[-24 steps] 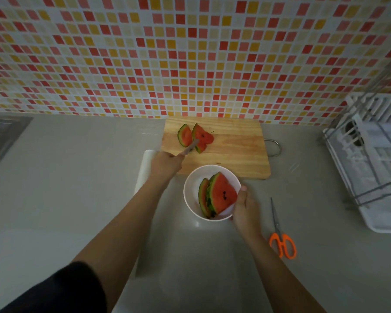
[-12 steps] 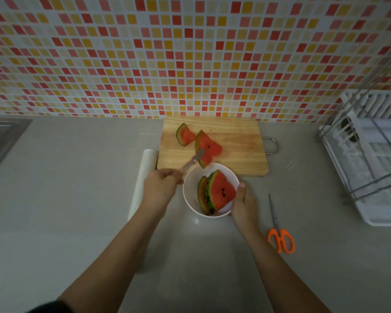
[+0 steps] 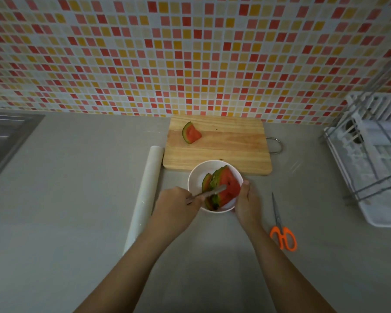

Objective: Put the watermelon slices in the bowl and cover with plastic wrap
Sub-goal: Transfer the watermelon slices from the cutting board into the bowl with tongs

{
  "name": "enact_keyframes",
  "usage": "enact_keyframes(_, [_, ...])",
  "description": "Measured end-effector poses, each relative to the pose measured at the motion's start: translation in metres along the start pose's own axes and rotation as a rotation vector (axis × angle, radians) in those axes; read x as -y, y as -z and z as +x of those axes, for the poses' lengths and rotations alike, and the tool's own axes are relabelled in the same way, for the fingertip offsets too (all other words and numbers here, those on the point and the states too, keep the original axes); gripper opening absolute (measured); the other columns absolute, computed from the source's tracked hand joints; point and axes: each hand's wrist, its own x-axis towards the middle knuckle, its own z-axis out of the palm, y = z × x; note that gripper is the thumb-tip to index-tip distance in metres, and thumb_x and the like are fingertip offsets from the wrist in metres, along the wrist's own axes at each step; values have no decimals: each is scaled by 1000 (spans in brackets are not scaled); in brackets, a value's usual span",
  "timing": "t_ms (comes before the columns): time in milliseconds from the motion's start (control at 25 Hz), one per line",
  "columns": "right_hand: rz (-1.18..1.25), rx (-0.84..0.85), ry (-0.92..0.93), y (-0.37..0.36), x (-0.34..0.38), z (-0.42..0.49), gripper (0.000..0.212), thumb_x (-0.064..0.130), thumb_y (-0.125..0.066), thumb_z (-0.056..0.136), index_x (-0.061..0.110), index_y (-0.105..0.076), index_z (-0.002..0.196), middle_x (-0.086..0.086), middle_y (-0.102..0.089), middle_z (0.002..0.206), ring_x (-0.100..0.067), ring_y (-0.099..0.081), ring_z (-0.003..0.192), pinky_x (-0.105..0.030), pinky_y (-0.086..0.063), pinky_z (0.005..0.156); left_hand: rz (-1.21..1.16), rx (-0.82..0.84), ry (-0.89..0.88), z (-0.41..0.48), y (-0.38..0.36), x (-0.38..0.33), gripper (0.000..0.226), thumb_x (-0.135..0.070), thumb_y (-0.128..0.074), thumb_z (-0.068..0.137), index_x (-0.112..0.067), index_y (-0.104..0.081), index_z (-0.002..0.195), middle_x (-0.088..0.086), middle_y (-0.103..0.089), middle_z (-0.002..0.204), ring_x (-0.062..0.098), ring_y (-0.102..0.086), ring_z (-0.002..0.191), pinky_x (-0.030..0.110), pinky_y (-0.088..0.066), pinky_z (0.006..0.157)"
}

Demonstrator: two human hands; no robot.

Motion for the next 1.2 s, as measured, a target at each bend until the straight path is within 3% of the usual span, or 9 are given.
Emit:
enact_keyframes(200, [11, 0, 16, 0, -2, 1, 46, 43, -21, 98, 21, -60, 89, -4, -64, 87, -22, -59, 83, -30, -41, 69, -48, -223, 46, 35, 31, 19, 51, -41, -55, 91, -5, -55, 55, 0, -43, 47, 18, -46, 50, 15, -35, 49])
enact_keyframes(280, [11, 3, 20, 1, -4, 2, 45, 43, -21, 98, 22, -60, 87, -1, -63, 81, -20, -60, 81, -25, -41, 61, -125, -304, 111, 71, 30, 22, 47, -35, -54, 93, -2, -58, 59, 6, -50, 53, 24, -51, 59, 23, -30, 51])
enact_keyframes(440, [-31, -10, 29, -1, -8, 4, 53, 44, -20, 98, 13, -63, 88, -8, -65, 82, -24, -61, 80, -26, -39, 62, -238, -321, 312, 144, 5, 27, 50, -33, -50, 95, -2, -50, 56, 8, -47, 55, 32, -55, 70, 26, -31, 51])
enact_keyframes(560, [-31, -35, 53, -1, -7, 4, 48, 42, -22, 98, 18, -62, 87, -4, -63, 79, -21, -60, 78, -21, -38, 58, -261, -276, 344, 167, -11, 29, 37, -26, -50, 95, 4, -67, 82, 15, -59, 72, 35, -64, 86, 29, -38, 63])
enact_keyframes(760, [-27, -35, 48, -2, -6, 4, 45, 41, -23, 99, 19, -62, 92, 3, -61, 78, -17, -57, 76, -24, -38, 59, -324, -403, 194, 141, 3, 31, 29, -17, -55, 90, 4, -72, 80, 21, -62, 70, 30, -56, 68, 29, -38, 62])
enact_keyframes(920, [-20, -22, 50, -1, -4, 2, 46, 40, -22, 99, 16, -62, 96, 0, -60, 86, -18, -56, 82, -27, -39, 67, -338, -379, 82, 59, 14, 40, 21, -25, -65, 86, -14, -75, 71, 5, -60, 55, 18, -51, 53, 18, -36, 51])
enact_keyframes(1000, [-23, -19, 52, 0, -2, 2, 47, 39, -22, 99, 14, -62, 97, 0, -59, 87, -18, -54, 82, -27, -38, 69, -209, -424, -26, 23, 13, 42, 15, -20, -69, 84, -13, -76, 74, -3, -52, 45, 14, -48, 43, 11, -33, 45])
enact_keyframes(1080, [-30, -10, 52, 0, -2, 1, 50, 39, -22, 99, 10, -62, 100, -2, -59, 89, -19, -55, 84, -28, -38, 73, -18, -456, -179, 1, 5, 36, 2, -8, -76, 77, -7, -76, 76, -1, -57, 45, 20, -53, 38, 19, -39, 41])
enact_keyframes(1200, [-25, -8, 56, 1, 1, -1, 48, 39, -22, 99, 13, -63, 99, -1, -59, 88, -19, -54, 83, -27, -38, 71, 253, -431, -283, -14, -17, 16, 21, 3, -86, 57, -2, -73, 72, 11, -63, 51, 30, -58, 36, 24, -41, 33])
